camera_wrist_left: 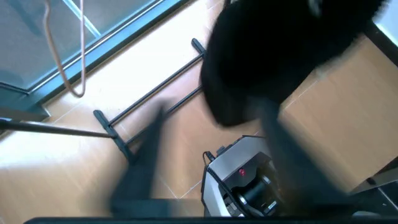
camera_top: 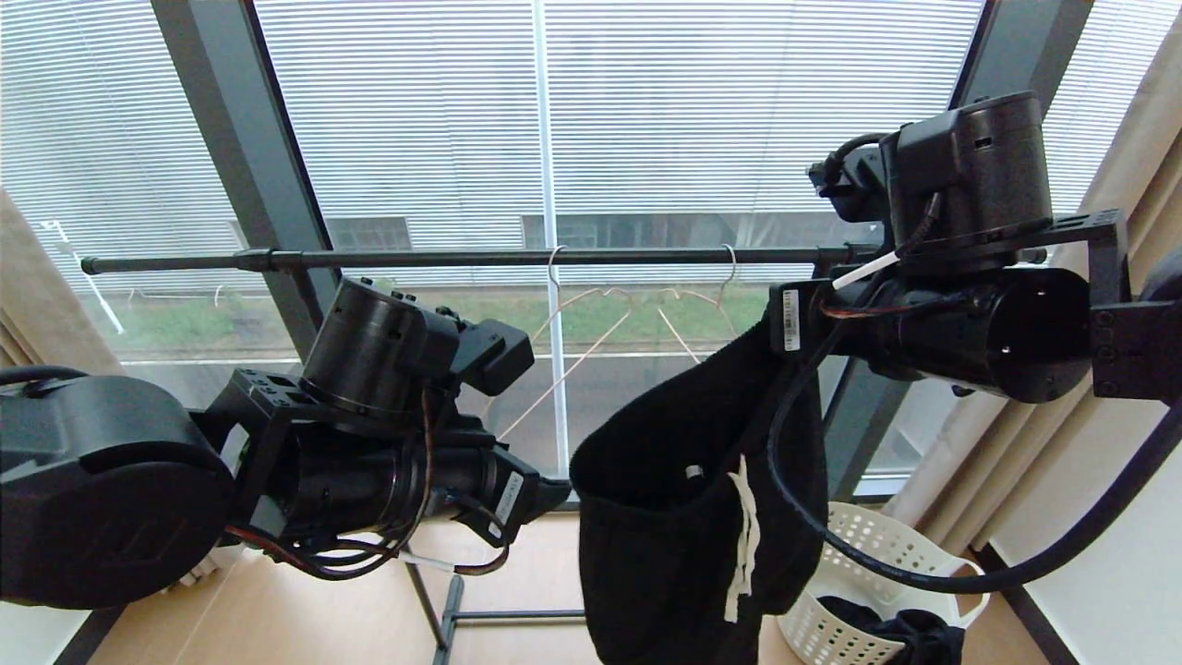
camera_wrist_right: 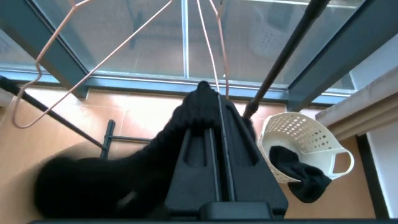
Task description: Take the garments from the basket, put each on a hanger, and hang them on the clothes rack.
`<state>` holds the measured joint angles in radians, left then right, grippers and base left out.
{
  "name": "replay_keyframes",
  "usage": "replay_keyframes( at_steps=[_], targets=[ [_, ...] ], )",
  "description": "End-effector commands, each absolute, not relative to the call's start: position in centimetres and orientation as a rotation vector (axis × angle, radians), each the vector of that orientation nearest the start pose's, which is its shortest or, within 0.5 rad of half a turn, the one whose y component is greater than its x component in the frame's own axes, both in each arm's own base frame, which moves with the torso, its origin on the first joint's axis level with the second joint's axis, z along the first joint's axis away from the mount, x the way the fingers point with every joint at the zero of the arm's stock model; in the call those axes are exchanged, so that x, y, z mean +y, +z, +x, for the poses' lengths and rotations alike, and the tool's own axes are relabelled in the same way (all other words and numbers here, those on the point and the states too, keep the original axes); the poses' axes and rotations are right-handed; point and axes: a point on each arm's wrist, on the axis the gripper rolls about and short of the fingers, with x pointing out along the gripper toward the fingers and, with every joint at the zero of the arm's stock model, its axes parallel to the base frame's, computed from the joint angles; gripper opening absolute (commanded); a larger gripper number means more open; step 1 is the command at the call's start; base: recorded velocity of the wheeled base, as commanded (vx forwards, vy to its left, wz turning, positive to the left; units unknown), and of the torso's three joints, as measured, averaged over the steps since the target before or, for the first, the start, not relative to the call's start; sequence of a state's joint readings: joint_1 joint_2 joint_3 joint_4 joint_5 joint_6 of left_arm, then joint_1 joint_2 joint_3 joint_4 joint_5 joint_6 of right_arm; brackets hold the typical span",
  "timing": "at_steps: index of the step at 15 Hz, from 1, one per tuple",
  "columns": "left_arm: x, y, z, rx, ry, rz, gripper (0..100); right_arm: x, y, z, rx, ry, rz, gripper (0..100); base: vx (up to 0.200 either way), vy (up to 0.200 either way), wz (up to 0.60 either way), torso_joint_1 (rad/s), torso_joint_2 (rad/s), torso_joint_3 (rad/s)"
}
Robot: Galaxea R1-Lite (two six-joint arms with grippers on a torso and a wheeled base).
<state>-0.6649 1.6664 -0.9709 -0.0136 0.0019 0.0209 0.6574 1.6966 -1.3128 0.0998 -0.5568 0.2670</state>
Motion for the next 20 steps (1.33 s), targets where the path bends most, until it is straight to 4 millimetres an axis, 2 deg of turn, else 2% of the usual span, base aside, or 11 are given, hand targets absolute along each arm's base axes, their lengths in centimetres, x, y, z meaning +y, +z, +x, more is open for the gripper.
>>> replay_keyframes(
  at_steps=[1,3,5,6,8,12,14,17,18,20],
  targets=[
    [-17.6,18.1,22.5,0.647,-0.646,0.247,100,17.9,25.8,25.9,0.402,0.033,-0.011,0,0.000,0.000,0.00,0.000,0.00,0.000],
    [-17.1,18.4,22.6,0.642,-0.660,0.229,100,17.9,25.6,25.9,0.406,0.034,-0.015,0,0.000,0.000,0.00,0.000,0.00,0.000],
    [-15.8,18.9,24.0,0.618,-0.648,0.233,100,17.9,25.6,25.9,0.407,0.035,-0.017,0,0.000,0.000,0.00,0.000,0.00,0.000],
    [-14.7,18.6,26.0,0.611,-0.632,0.268,100,17.7,25.6,25.5,0.407,0.035,-0.020,0,0.000,0.000,0.00,0.000,0.00,0.000],
    [-14.3,18.5,28.8,0.599,-0.604,0.278,100,17.3,25.7,24.6,0.409,0.048,-0.045,0,0.000,0.000,0.00,0.000,0.00,0.000],
    [-15.2,17.7,33.0,0.590,-0.577,0.271,100,16.4,25.7,22.2,0.406,0.101,-0.162,0,0.000,0.000,0.00,0.000,0.00,0.000],
    [-16.0,16.3,35.0,0.606,-0.577,0.275,100,16.6,25.4,19.9,0.404,0.189,-0.262,0,0.000,0.000,0.00,0.000,0.00,0.000],
    [-16.7,15.0,37.1,0.617,-0.569,0.274,100,16.7,25.1,19.0,0.411,0.269,-0.292,0,0.000,0.000,0.00,0.000,0.00,0.000],
    [-16.7,14.5,38.7,0.605,-0.556,0.272,100,16.6,24.8,18.4,0.420,0.316,-0.309,0,0.000,0.000,0.00,0.000,0.00,0.000],
    [-16.3,14.4,40.3,0.580,-0.545,0.295,100,16.3,24.6,18.0,0.421,0.351,-0.341,0,0.000,0.000,0.00,0.000,0.00,0.000]
  ],
)
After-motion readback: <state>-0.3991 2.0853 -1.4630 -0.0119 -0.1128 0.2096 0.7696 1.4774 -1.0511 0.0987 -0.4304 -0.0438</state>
